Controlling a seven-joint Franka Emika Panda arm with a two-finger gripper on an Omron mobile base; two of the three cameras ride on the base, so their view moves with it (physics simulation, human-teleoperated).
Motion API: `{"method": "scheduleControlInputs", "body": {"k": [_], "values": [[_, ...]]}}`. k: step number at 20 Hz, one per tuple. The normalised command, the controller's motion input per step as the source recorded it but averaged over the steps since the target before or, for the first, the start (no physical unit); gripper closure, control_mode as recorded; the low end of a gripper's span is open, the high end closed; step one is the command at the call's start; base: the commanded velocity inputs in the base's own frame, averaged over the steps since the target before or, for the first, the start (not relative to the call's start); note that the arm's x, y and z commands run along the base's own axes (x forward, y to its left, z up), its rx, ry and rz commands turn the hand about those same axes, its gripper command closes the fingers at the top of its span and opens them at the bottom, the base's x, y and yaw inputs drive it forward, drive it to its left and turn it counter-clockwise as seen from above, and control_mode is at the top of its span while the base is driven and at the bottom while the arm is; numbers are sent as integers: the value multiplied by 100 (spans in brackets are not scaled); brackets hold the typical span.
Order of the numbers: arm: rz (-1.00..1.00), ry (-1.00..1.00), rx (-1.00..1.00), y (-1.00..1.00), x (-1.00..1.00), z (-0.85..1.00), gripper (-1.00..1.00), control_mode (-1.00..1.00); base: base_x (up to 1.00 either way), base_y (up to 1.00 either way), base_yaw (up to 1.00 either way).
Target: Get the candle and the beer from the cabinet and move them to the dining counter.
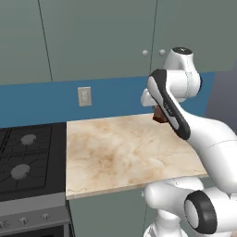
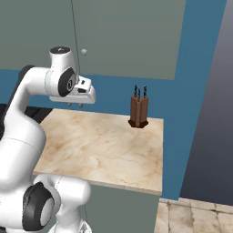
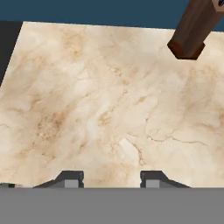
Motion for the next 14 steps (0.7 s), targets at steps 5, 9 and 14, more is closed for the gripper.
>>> {"method": "scheduleControlInputs", "body": {"k": [5, 9, 14], "values": [[0, -3, 0, 2, -4, -1, -100, -100, 0, 0, 0], [0, -31, -9, 2, -59, 7, -100, -100, 0, 0, 0], [0, -54, -8, -4, -88, 28, -100, -100, 0, 0, 0]]}}
